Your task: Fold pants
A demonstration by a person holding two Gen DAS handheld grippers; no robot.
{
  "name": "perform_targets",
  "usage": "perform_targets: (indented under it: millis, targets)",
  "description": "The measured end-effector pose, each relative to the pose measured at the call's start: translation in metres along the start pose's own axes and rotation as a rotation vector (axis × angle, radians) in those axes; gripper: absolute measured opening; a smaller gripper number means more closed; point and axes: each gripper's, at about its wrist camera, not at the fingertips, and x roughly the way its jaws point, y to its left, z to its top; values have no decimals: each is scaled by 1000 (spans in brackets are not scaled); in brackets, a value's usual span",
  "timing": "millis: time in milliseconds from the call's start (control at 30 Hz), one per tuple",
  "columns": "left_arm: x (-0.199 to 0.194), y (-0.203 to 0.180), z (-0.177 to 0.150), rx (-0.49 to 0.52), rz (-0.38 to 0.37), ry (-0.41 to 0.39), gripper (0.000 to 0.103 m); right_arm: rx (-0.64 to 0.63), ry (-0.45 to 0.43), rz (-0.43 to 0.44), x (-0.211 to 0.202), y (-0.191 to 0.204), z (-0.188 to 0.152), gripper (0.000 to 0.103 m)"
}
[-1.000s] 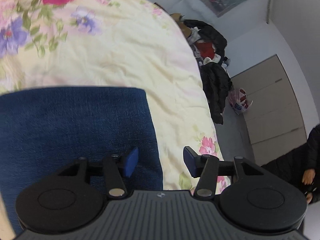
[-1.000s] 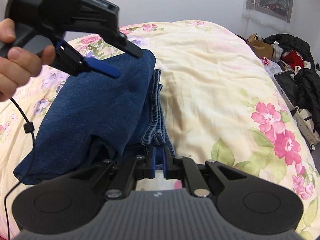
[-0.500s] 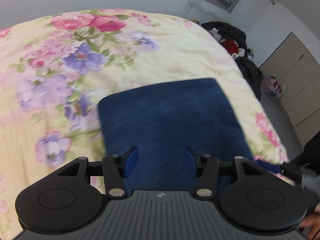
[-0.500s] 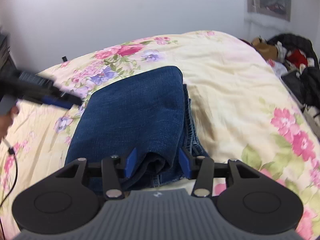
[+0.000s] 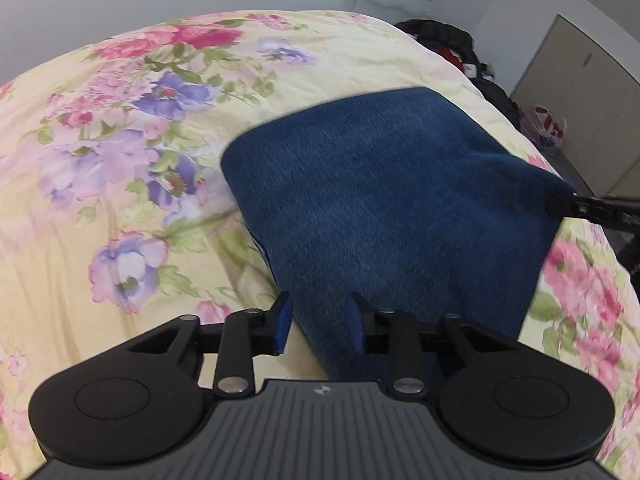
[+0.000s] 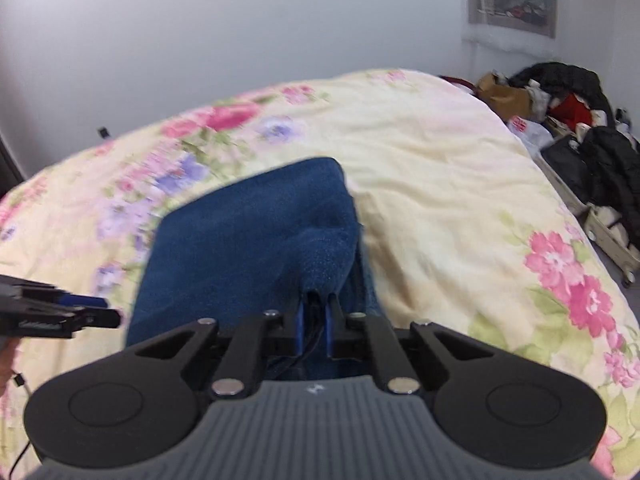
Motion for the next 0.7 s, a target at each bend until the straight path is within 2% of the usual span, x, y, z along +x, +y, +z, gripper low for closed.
perform_targets:
  millis: [100,200,400,500,600,700]
  targets:
    - [16,-5,-15,29,-12,-3,28,60,70,-31,32,-21,-20,2]
    - [30,1,-20,-11,-41,15,28,110,105,-32,57,-38,-41,3]
    - [23,6,-14,-2,-59,31,30,70,109,-19,60,-40,-40,6]
    - [8,9,-3,31,-24,-14,30,-12,71,-47,40,-33,-31,22]
    - [0,17,15,29,13,-75,30,-82,-7,-61,19,-23,-19,23]
    - [1,26,36,-11,31,-114,30,-98,-81,-66,12,-12,1,23]
